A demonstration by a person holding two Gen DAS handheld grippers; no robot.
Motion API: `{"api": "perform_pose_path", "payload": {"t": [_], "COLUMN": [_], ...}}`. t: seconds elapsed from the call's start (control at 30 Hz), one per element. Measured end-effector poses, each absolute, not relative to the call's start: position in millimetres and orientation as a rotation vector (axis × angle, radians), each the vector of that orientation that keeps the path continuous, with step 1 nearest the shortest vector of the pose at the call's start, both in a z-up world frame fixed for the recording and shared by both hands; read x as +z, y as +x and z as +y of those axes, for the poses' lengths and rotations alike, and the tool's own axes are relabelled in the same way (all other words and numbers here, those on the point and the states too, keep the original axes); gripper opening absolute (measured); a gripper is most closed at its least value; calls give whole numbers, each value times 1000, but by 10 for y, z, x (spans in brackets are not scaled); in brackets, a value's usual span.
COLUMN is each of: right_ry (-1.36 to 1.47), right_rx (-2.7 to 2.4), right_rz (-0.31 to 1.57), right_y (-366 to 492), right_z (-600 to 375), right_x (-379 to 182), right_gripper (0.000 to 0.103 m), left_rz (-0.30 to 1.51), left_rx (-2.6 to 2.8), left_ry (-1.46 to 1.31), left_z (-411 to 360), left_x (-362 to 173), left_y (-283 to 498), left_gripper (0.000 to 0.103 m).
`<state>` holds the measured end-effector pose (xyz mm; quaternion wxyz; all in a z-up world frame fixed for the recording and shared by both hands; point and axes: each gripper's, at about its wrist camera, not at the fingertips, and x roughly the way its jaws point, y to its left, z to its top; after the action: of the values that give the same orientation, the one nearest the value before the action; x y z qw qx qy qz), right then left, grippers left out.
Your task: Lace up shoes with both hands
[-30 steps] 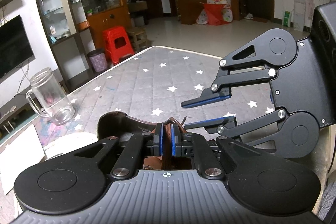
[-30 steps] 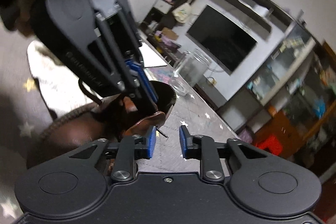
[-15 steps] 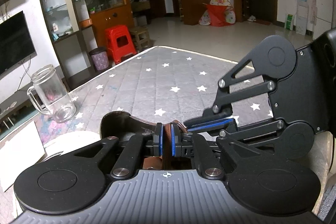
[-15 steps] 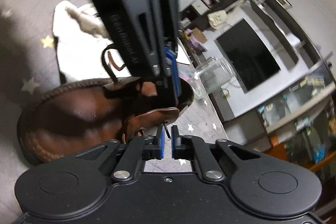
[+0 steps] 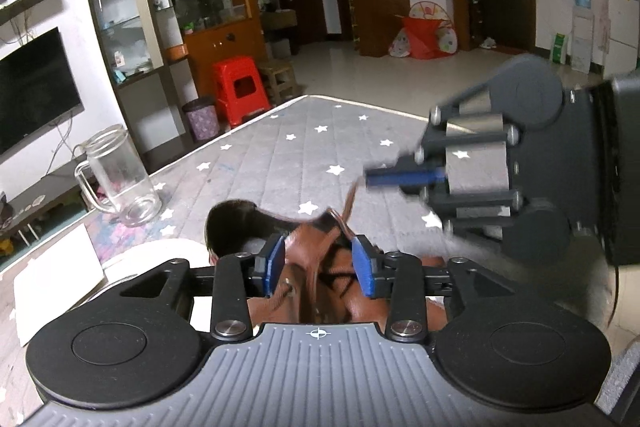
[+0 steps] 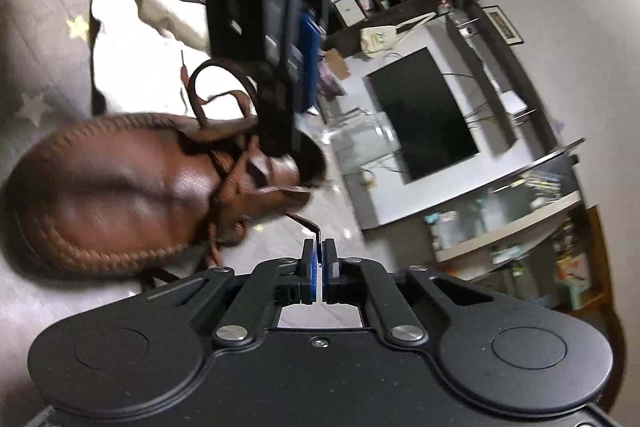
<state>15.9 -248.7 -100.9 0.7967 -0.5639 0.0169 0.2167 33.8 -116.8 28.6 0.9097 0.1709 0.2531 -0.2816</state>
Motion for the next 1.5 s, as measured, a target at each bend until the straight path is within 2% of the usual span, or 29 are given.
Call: {"api": "perform_pose_path", "payload": {"t": [0.37,0.73,0.97,1.4,1.47,1.5], "right_ry": [-1238,-1157,-1090,-680,-616,-585], "right_rx": [277,252,244,355,372,380], "right_rz": [-67,-40,-19,185,213,227], "right_y": [128,94,60,-60,-108,-131], "right_z": [-2824,-2935,-2970,-3067,-3082,-3089], "right_x": [-754,-653,-592,-578,-588,-594], "right_gripper": [2,3,6,6,8,13], "left_rz": [562,652,666,659,657,654], "left_rx": [-522,-446,-407,-331,-313,-307], "left_ry": [390,378,368,320,311,303], "left_z": [-1132,-1151,-1167,-1113,-1099,-1089], "left_x": [224,138,173,212,203,198], "left_y": [266,275,225,-8,-35,-48], "left_gripper": [44,45,50,64,66,68]}}
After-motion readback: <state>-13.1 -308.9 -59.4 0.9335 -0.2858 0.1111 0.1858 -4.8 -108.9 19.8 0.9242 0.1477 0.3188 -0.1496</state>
